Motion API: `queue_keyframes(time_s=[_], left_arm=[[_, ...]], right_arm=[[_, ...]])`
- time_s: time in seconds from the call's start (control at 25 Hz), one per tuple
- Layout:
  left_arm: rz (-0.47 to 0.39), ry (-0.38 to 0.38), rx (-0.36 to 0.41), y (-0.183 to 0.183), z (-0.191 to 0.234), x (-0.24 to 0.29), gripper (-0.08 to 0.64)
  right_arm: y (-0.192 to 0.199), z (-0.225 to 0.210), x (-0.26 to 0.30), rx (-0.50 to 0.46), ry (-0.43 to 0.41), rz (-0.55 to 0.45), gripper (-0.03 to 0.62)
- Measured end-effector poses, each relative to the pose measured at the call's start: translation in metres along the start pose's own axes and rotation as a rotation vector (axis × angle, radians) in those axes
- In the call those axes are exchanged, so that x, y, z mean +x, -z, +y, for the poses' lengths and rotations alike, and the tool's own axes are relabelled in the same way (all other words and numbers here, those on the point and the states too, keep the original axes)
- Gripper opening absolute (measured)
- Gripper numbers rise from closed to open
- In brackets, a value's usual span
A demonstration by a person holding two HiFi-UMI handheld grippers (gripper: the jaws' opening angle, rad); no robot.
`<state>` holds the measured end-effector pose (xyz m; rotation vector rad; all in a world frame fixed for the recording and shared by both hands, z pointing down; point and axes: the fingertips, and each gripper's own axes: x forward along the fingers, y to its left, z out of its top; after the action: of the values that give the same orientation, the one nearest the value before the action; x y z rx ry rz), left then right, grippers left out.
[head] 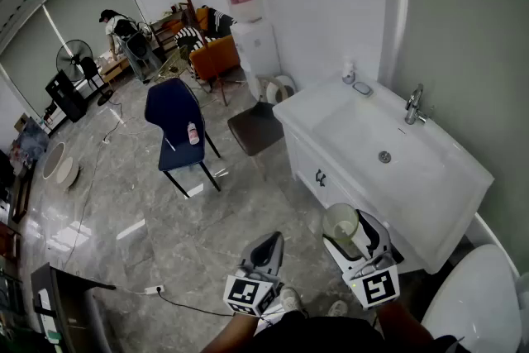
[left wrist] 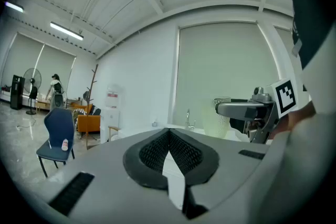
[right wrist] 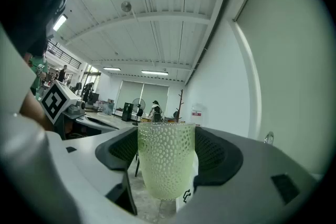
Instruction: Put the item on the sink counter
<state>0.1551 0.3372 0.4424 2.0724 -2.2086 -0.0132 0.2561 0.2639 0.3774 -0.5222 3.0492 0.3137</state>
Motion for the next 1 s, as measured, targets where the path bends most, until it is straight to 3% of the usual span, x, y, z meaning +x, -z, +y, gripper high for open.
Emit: queue_keyframes(time_s=[0.6,0.8,1.0], left_arm=[[-0.041,-0.011,-0.001,-0.014,0.065,-0.006,0.012],[-0.052,0.017,-0.004,-0.014,0.095,-0.011,0.012],[-0.037,0.041,0.001,-0.004,0.115,-0.015,0.012]], right_arm=[[-0.002,0.02,0.045,0.109,0.029,-0.013,0.348],[0.003,0.034,0.071,0.096,0.06,0.007,0.347],[0.01,0.054,0.097,0.09,0.039,0.024,0.347]])
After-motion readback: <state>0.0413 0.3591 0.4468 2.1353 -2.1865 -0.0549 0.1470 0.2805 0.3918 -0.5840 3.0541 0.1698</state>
